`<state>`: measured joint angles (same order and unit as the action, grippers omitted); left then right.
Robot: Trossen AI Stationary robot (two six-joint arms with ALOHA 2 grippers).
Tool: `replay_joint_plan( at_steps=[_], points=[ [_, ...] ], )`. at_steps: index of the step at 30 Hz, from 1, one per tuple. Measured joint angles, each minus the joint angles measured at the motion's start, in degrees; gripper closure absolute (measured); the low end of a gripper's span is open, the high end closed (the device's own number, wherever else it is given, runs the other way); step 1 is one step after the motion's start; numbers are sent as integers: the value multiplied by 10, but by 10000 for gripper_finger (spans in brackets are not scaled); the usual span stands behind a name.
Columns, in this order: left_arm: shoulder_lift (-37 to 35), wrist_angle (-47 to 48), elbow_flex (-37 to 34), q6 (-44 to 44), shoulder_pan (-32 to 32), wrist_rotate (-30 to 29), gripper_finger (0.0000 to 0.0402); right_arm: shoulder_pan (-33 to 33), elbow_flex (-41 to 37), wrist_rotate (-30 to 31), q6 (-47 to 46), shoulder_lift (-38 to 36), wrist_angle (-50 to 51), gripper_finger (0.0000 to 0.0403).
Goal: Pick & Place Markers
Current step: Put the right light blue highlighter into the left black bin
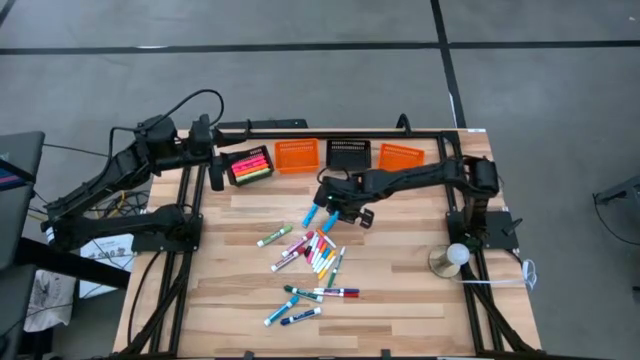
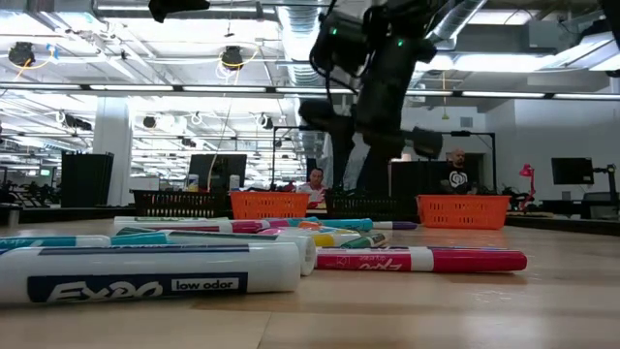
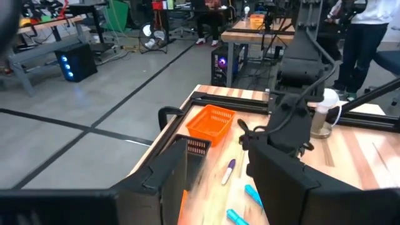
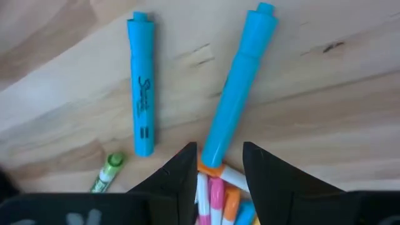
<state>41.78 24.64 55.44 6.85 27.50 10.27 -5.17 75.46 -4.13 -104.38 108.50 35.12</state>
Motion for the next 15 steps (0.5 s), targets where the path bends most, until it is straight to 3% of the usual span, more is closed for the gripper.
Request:
replay_joint_plan(
  at_steps=[15],
  points=[
    [0,0,0,0,0,1,230,-17,0,-5,-36,27,4,285]
  ],
)
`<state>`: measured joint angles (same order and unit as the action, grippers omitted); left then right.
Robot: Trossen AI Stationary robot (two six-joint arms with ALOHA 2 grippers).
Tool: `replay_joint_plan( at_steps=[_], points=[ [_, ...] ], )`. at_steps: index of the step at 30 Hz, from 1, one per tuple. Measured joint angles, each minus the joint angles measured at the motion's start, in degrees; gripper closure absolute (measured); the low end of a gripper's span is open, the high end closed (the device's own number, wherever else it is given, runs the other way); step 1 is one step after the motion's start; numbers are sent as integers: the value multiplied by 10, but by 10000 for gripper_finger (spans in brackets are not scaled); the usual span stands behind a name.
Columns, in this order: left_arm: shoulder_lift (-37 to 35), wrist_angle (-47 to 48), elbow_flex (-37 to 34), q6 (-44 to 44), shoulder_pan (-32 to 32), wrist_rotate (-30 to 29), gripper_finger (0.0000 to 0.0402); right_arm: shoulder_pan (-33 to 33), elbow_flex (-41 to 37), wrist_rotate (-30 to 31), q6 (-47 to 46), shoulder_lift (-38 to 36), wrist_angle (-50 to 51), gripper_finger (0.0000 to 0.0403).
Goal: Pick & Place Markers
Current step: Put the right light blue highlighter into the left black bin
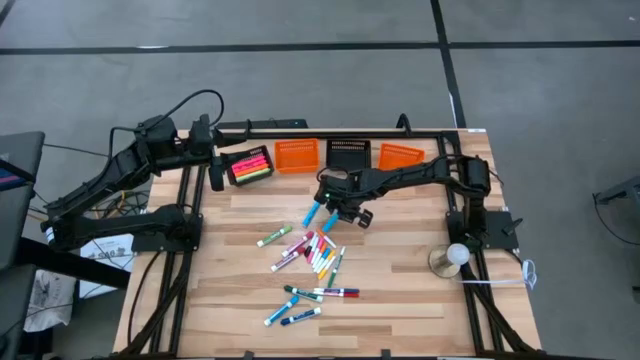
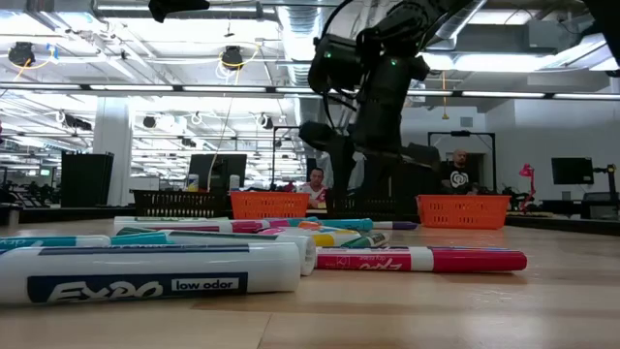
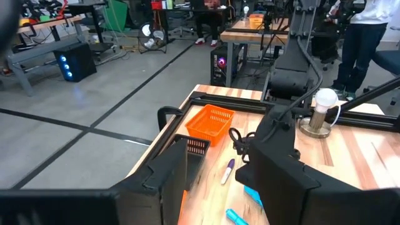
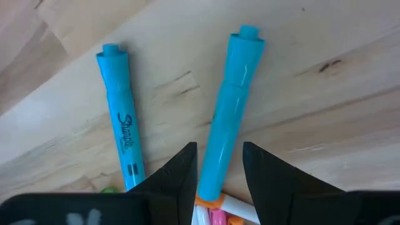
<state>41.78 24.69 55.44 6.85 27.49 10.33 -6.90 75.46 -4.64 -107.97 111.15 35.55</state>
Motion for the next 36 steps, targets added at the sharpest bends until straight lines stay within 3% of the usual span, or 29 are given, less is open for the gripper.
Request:
replay_joint_plan(
  at_steps=[13,23,26,31,36],
  points=[
    [0,0,0,2,0,0,230,-1,4,-19,-1,56,0,285],
    [0,0,0,2,0,0,230,0,8,-8,4,59,15,286],
    [0,0,0,2,0,0,230,0,8,8,5,60,18,301],
    [0,0,0,2,0,0,230,-1,7,21,30,60,20,359],
    [0,-1,0,2,0,0,230,-2,7,35,48,59,21,360]
  ],
)
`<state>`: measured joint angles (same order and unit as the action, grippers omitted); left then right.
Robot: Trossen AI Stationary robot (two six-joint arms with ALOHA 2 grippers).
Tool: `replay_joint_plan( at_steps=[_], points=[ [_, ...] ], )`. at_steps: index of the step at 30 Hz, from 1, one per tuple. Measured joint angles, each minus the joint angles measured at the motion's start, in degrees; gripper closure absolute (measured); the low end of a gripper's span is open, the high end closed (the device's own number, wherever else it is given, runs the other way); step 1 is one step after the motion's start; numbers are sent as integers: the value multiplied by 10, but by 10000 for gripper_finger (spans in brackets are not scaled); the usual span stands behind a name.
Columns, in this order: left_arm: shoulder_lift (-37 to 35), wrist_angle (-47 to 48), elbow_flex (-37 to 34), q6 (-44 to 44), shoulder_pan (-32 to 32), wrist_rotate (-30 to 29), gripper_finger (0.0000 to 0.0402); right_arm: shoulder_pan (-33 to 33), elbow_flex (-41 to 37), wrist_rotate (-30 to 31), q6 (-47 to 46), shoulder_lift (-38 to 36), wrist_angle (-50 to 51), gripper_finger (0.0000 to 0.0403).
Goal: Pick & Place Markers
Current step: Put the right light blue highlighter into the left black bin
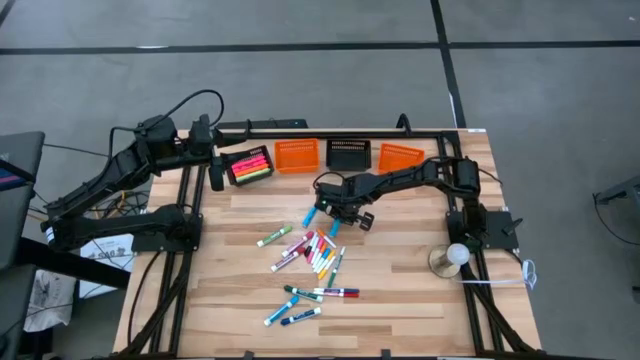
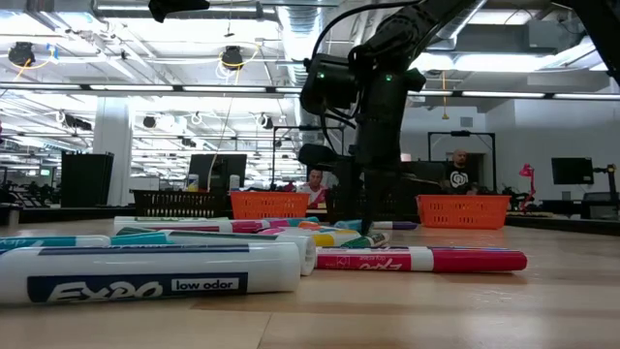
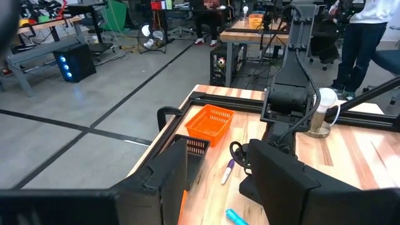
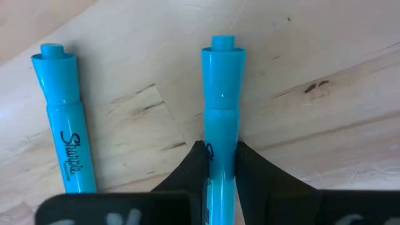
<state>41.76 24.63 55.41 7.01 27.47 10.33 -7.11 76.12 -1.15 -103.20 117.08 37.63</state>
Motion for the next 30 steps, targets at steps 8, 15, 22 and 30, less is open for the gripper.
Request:
replay_joint_plan(
  at_steps=[8,15,22,30],
  points=[
    [0,0,0,0,0,0,230,-2,-4,54,17,-27,26,360],
    [0,0,0,-2,0,0,230,-1,-4,101,51,-99,22,360],
    [2,0,0,-18,0,1,230,-2,-3,164,156,-204,-59,360],
    [40,-4,0,-59,-2,78,230,-17,-1,209,372,-296,-248,361]
  ],
)
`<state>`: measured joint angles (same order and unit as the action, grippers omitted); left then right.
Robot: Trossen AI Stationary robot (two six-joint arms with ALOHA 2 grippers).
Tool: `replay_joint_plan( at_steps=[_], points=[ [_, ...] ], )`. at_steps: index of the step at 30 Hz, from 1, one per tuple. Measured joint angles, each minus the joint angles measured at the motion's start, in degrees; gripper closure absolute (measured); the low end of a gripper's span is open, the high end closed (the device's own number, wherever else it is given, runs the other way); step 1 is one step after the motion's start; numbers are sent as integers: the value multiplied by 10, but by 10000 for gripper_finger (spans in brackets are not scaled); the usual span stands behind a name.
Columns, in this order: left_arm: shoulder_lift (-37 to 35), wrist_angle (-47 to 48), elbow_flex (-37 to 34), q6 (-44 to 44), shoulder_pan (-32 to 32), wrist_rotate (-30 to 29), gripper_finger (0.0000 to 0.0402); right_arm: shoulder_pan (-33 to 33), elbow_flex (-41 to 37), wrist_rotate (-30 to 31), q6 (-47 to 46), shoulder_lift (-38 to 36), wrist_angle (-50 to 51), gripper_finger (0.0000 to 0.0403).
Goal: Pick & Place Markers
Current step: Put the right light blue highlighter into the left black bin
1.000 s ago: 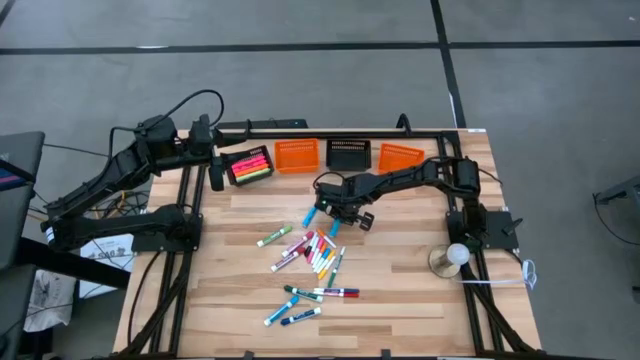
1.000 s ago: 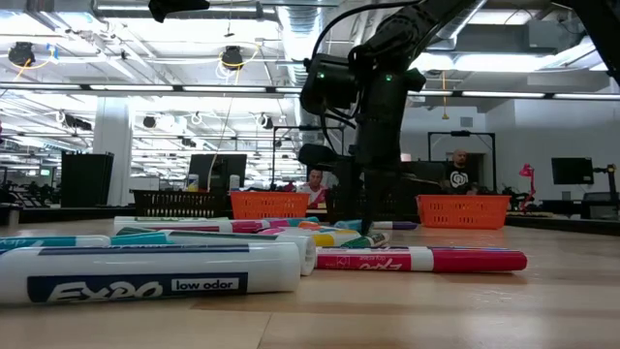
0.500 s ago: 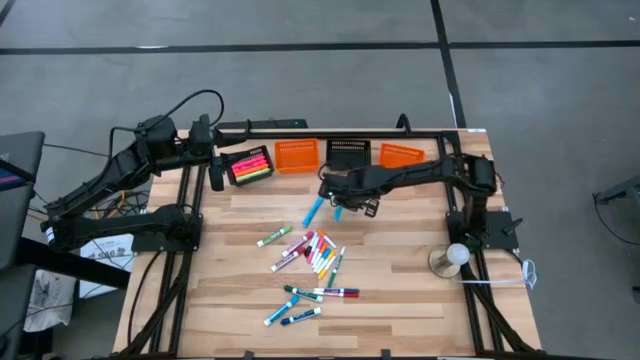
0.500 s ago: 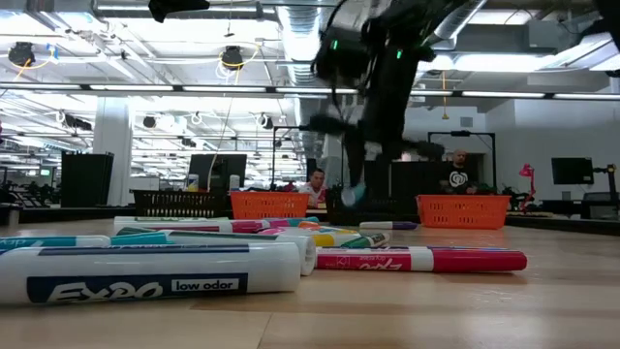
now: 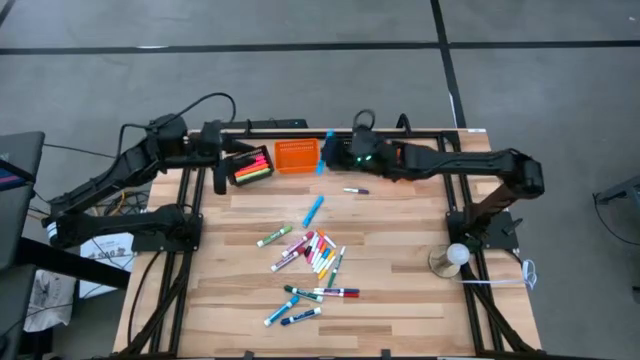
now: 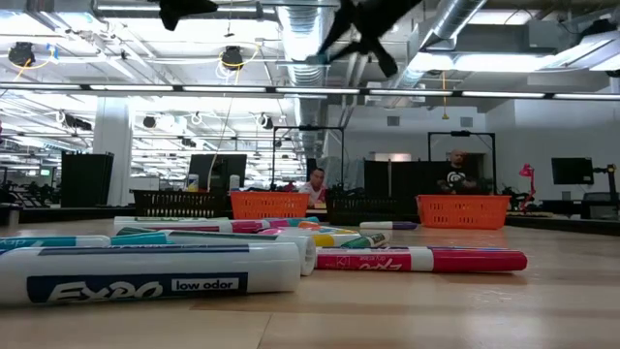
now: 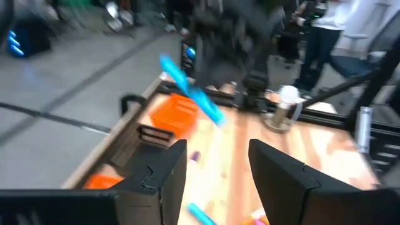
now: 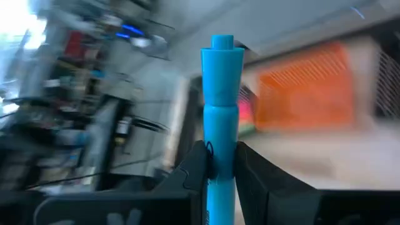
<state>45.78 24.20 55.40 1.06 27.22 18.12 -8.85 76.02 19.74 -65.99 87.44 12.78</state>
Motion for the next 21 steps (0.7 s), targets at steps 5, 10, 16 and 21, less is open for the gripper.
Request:
replay_joint_plan(
  at_steps=[5,10,16,21],
  points=[
    [35,-13,0,-29,-3,23,230,-6,0,-20,160,-18,-114,361],
    [64,-75,0,-57,-3,65,230,-7,0,-49,265,-19,-157,361],
    [88,-146,0,-63,-3,78,230,-5,0,-70,360,-19,-164,361],
    [110,-185,0,-65,-9,89,230,0,0,-111,427,-19,-188,361]
  ],
)
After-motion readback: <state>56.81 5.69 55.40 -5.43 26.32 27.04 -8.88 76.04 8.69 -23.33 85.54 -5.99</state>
